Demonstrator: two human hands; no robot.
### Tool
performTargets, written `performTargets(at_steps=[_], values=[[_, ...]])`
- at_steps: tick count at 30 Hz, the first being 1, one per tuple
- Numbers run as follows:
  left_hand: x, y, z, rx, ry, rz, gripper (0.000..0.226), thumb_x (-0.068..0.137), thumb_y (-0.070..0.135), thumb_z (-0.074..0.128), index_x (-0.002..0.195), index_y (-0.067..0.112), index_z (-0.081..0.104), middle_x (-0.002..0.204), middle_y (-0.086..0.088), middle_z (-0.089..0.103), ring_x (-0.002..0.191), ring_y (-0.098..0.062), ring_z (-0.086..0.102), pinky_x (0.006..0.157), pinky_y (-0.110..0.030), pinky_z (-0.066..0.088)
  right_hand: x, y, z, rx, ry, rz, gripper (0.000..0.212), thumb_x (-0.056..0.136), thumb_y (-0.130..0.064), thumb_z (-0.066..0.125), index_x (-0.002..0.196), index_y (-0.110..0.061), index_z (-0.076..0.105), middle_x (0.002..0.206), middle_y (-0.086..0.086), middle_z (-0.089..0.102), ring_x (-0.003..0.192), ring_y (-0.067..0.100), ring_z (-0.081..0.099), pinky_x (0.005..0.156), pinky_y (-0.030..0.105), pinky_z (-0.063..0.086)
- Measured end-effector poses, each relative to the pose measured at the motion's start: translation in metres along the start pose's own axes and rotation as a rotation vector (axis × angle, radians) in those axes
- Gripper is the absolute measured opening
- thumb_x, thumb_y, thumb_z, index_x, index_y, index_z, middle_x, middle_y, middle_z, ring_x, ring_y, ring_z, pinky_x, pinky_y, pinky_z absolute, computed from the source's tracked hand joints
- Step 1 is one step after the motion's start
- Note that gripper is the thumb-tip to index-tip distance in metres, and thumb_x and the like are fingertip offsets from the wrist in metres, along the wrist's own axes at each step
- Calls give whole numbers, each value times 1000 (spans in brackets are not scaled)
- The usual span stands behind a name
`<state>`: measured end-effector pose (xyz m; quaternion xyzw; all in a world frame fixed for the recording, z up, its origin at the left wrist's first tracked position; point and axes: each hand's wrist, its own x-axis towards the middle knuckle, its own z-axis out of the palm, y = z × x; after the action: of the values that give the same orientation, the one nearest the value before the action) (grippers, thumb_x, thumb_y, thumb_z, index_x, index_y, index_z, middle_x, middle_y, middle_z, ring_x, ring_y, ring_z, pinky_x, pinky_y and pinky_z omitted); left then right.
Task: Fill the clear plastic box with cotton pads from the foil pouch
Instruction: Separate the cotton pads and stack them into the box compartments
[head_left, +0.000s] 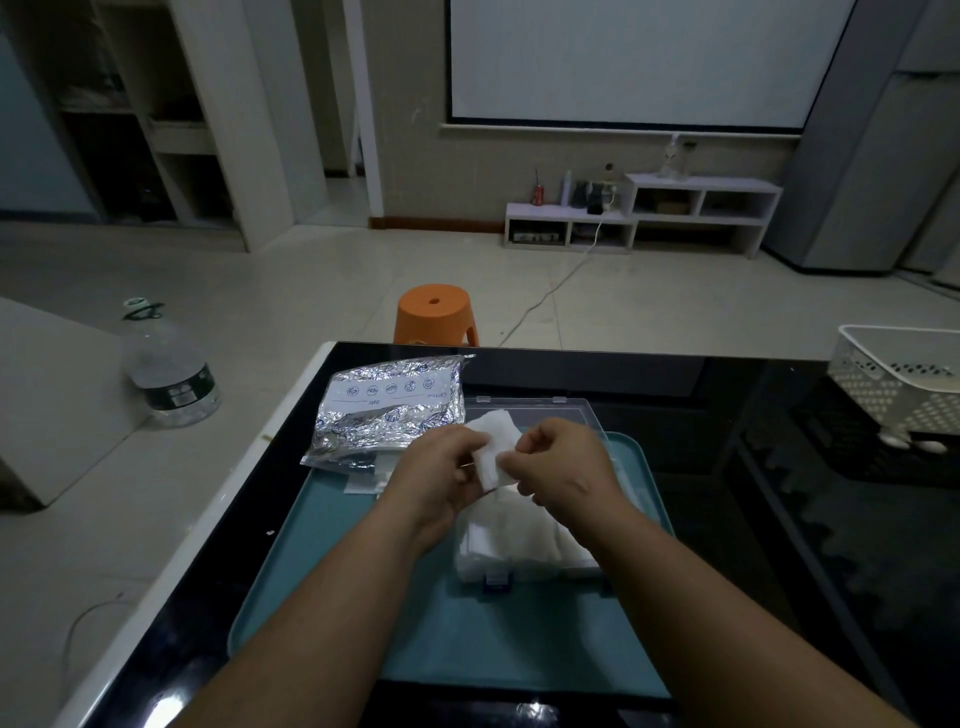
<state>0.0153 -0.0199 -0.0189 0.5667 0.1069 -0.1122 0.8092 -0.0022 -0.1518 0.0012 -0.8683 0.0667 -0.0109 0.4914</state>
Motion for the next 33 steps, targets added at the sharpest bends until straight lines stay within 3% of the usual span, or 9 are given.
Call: performTargets(at_steps=[3, 5, 7, 13, 17, 20, 24, 29, 33], values=[[0, 1, 0, 76, 34, 32, 8, 90, -1, 58, 93, 5, 63, 77, -10, 70, 65, -21, 67, 64, -33, 57, 1, -1, -4, 44, 9, -10, 9, 80, -14, 69, 83, -17, 61, 84, 4, 63, 79, 20, 62, 73, 38, 53], [1, 2, -1, 48, 60, 20, 13, 92, -5, 53, 91, 4, 62, 81, -12, 68, 70, -24, 65, 69, -36, 57, 4, 1, -8, 119, 58, 5, 2, 86, -13, 59, 86, -15, 59, 86, 4, 59, 84, 21, 57, 77, 39, 51], [0, 4, -2, 16, 59, 4, 16, 93, -6, 49, 90, 4, 61, 81, -13, 66, 71, -24, 63, 71, -38, 56, 8, 3, -11, 174, 85, 49, 9, 90, -13, 53, 85, -18, 58, 88, 2, 58, 87, 22, 57, 80, 39, 51], [-1, 6, -3, 4, 3, -5, 18, 94, -6, 47, 99, 2, 62, 84, -14, 69, 72, -25, 66, 63, -34, 59, 6, 6, -10, 184, -103, 70, 12, 94, -18, 59, 84, -24, 64, 91, 3, 66, 89, 21, 63, 78, 36, 54], [1, 6, -5, -28, 29, 5, 17, 93, -8, 47, 97, 0, 62, 86, -16, 69, 74, -28, 67, 63, -35, 60, 8, 6, -10, 199, 51, 74, 12, 94, -15, 57, 85, -19, 64, 89, 3, 64, 86, 20, 62, 83, 41, 56], [5, 7, -9, -82, 85, 2, 16, 93, -8, 48, 95, 1, 61, 84, -15, 68, 74, -28, 66, 63, -36, 60, 8, 4, -16, 326, 173, 76, 13, 94, -14, 57, 84, -21, 61, 88, 3, 63, 84, 18, 61, 76, 35, 56], [5, 6, -8, 5, 99, 26, 8, 89, -4, 57, 90, 3, 60, 88, -16, 67, 78, -27, 65, 67, -35, 60, 6, -1, -19, 487, 69, 45, 10, 88, -14, 67, 98, -16, 62, 97, 6, 64, 88, 21, 64, 76, 33, 59], [3, 1, -5, 88, 63, 35, 15, 87, -4, 60, 100, 3, 62, 95, -18, 71, 87, -31, 70, 77, -38, 59, 3, -1, -8, 307, -8, -15, 7, 86, -13, 69, 90, -11, 64, 90, 8, 67, 82, 22, 67, 73, 35, 60], [-5, 6, 0, -8, -38, 21, 21, 84, -13, 46, 90, -1, 63, 81, -18, 69, 67, -25, 69, 64, -34, 60, 7, 5, -4, 85, 82, -76, 8, 82, -20, 71, 83, -21, 63, 81, 1, 68, 78, 19, 67, 75, 45, 59]])
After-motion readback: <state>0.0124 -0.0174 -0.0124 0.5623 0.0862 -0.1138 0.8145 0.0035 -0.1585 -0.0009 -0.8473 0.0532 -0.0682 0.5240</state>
